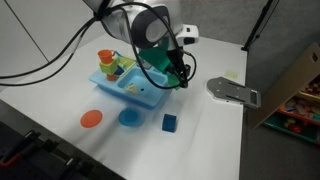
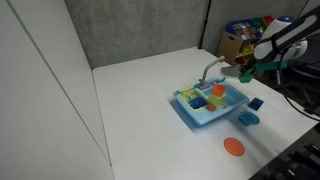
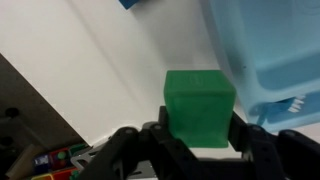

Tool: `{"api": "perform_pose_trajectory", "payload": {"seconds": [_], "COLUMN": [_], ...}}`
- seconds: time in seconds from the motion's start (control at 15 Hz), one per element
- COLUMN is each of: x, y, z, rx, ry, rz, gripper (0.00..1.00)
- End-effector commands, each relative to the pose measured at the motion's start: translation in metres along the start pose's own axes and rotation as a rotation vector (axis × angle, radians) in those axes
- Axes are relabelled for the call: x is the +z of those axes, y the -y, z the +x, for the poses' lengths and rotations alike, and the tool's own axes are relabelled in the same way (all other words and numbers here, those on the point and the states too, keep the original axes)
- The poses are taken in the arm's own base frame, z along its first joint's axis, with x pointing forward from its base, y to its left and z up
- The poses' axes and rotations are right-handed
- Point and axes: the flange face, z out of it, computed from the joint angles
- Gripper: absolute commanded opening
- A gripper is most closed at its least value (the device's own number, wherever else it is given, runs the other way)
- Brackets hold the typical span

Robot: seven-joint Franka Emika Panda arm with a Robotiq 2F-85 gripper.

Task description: Put the green block in the sink

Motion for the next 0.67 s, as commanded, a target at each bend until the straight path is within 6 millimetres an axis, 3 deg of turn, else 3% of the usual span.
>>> {"api": "perform_pose_trajectory", "payload": {"seconds": [0.0,0.2,0.6], "x": [-0.034,-0.044,-0.039], "y": [0.016,0.032,0.061], "z": [-0.032,-0.054,-0.085], "rx": [-0.028,-0.055,-0.092], "ry": [-0.002,0.017,0.071], "rz": [0.034,0.075,0.109], "gripper": [0.31,0.31,0.31]}}
